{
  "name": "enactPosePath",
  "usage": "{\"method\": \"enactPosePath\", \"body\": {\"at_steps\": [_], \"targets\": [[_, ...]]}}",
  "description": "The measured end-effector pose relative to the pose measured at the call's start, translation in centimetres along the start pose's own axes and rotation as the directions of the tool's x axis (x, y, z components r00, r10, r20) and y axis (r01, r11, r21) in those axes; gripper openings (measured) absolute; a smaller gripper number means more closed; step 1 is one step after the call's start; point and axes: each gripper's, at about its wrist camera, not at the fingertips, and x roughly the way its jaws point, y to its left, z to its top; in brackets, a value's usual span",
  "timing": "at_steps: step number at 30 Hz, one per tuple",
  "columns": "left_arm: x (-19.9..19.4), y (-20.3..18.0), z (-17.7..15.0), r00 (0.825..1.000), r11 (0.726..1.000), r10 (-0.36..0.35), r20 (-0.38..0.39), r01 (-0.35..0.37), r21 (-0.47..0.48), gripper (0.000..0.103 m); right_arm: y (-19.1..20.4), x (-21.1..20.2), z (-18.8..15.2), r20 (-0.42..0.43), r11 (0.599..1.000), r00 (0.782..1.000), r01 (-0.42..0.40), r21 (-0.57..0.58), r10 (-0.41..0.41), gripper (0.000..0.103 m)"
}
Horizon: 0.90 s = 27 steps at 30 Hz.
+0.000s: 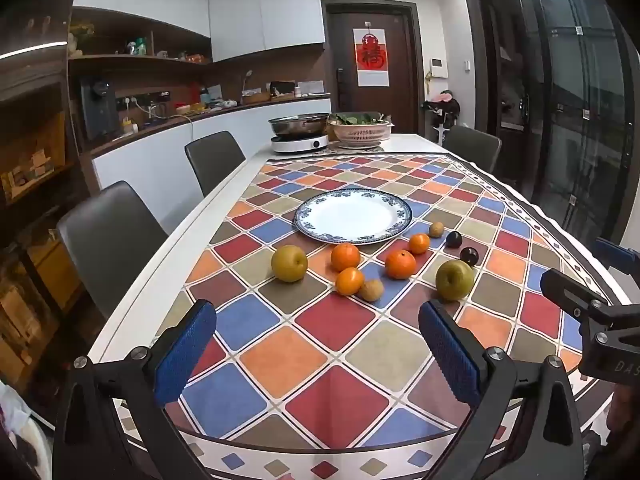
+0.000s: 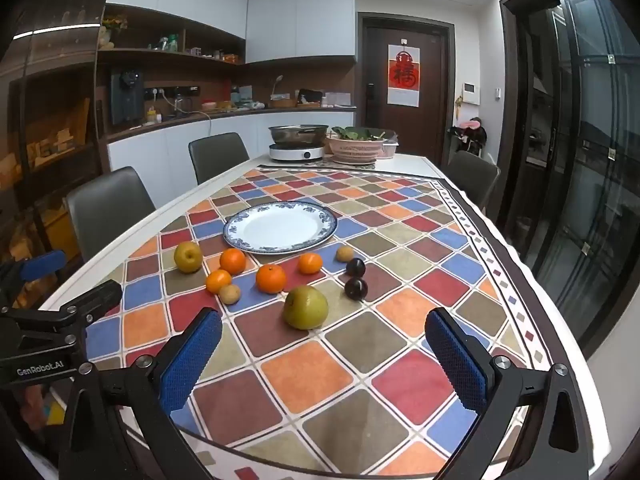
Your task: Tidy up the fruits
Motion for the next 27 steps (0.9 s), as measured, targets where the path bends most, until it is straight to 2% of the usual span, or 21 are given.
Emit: {"method": "enactPosePath", "body": {"at_steps": [27], "targets": [[-0.9,0.2,0.3,0.999,1.0,0.022,0.045,-0.023,0.001,0.103,0.0,-0.1,0.1,-0.003,1.0,1.0,0.0,-0.002,0.0,0.102]]}}
